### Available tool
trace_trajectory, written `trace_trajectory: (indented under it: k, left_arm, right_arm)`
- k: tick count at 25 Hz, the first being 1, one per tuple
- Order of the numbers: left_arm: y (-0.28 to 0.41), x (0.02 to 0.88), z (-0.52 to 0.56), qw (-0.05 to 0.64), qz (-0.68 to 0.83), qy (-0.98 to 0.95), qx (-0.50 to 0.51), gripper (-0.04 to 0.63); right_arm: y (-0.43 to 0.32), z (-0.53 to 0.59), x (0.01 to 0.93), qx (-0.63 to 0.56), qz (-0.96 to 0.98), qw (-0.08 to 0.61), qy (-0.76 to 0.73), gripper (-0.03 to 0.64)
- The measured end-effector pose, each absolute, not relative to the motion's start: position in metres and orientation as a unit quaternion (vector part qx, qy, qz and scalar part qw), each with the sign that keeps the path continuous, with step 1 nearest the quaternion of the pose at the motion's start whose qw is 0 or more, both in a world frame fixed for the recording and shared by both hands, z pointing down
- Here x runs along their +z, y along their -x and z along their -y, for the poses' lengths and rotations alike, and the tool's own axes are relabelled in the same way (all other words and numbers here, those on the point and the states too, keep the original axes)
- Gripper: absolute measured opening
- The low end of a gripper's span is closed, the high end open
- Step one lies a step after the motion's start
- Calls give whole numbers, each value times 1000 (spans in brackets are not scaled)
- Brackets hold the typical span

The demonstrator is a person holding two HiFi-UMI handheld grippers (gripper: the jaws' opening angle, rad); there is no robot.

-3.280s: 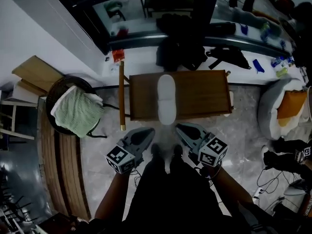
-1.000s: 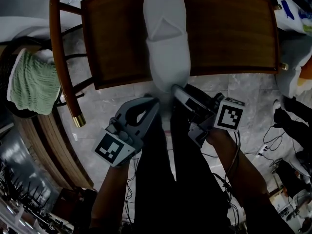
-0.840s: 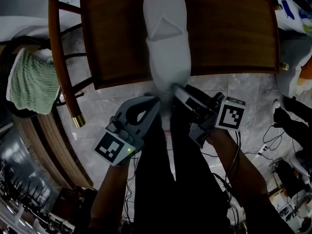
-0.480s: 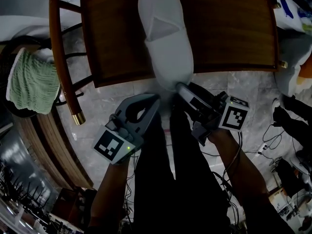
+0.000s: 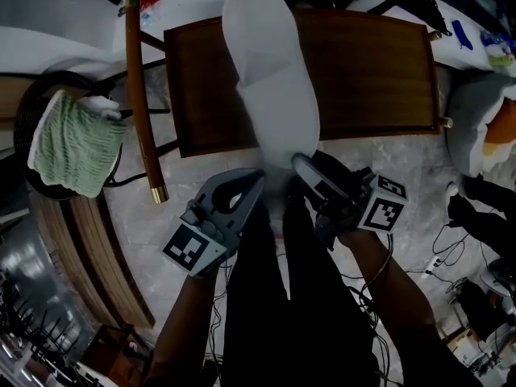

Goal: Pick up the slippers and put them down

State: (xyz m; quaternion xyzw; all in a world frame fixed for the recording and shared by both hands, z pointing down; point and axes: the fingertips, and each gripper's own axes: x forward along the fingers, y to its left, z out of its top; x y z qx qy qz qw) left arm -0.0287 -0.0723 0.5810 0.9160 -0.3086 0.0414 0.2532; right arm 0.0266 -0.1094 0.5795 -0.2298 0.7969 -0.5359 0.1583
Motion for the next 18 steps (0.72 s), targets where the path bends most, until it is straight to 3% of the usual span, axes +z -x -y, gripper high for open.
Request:
trace_trajectory:
  k: [18]
  left_arm:
    - [47,348,100,126,320,-939,-23,3]
  right_arm:
    - [-32,136,301,-359,-870,292,173,75]
